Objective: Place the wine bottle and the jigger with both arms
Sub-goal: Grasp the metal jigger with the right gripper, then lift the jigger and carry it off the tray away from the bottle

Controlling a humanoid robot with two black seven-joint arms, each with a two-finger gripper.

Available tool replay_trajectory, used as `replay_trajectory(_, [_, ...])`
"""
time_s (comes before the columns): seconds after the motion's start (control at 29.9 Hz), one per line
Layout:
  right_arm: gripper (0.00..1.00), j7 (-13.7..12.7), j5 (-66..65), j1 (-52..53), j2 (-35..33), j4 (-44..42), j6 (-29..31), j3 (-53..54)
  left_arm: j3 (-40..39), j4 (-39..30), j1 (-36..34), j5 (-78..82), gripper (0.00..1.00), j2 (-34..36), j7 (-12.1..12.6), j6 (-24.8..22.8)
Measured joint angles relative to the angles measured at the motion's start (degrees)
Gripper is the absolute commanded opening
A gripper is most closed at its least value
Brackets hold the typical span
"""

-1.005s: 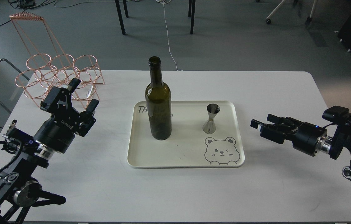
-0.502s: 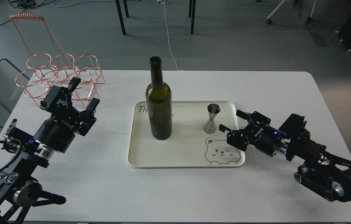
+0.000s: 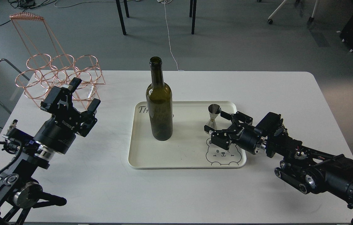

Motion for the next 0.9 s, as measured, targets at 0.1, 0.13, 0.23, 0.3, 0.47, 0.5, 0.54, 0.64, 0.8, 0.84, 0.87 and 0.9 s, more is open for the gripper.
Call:
replay_trajectory(0.1, [0.56,0.0,0.0,0.67,1.28,-1.32,0.0,-0.05,0.0,0.0,0.0,0.0,0.98,-0.08,0.01,0.0])
replay_trajectory(0.13, [0.51,0.0,0.0,0.76,1.56,-1.59,0.0,-0.05,0.0,0.0,0.0,0.0,0.98,-0.09,0.01,0.0])
replay_trajectory(0.23, [0.39,0.0,0.0,1.04,2.56,-2.51,0.0,-0.05,0.0,-0.14,0.05,0.0,0.98,-0.11,0.01,0.0])
replay_trajectory(0.3, [0.35,0.0,0.0,1.1,3.02,-2.8,0.0,-0.03,0.0,-0.39,0.13,0.0,0.98,-0.11,0.02,0.0])
replay_trajectory(0.47, [0.16,0.0,0.0,1.12,3.19,-2.89,0.0,0.0,0.0,-0.52,0.17,0.0,0.98,-0.05,0.02,0.07])
replay_trajectory(0.5, [0.16,0.0,0.0,1.11,3.18,-2.89,0.01,0.0,0.0,-0.52,0.17,0.0,0.98,-0.05,0.02,0.08])
replay_trajectory(0.54, [0.15,0.0,0.01,1.09,3.1,-2.89,0.01,0.01,0.0,-0.52,0.17,0.0,0.98,-0.04,0.02,0.08])
replay_trajectory(0.64, [0.15,0.0,0.12,1.07,2.74,-2.82,0.01,0.07,0.0,-0.52,0.18,0.0,0.98,-0.03,0.02,0.07])
replay_trajectory(0.8, [0.15,0.0,0.47,1.34,1.5,-2.26,0.02,1.28,0.0,-0.53,0.18,0.0,0.98,-0.04,0.02,0.01])
replay_trajectory(0.84, [0.15,0.0,0.58,1.52,0.88,-1.89,0.02,1.91,0.0,-0.56,0.18,0.0,0.98,-0.03,0.02,0.0])
replay_trajectory(0.87, [0.15,0.0,0.74,1.64,0.19,-1.36,0.02,2.68,0.0,-0.59,0.18,0.0,0.98,-0.03,0.02,0.0])
replay_trajectory(0.9, [0.15,0.01,0.85,1.67,-0.54,-0.72,0.02,3.5,0.0,-0.61,0.18,0.0,0.98,-0.01,0.02,-0.01])
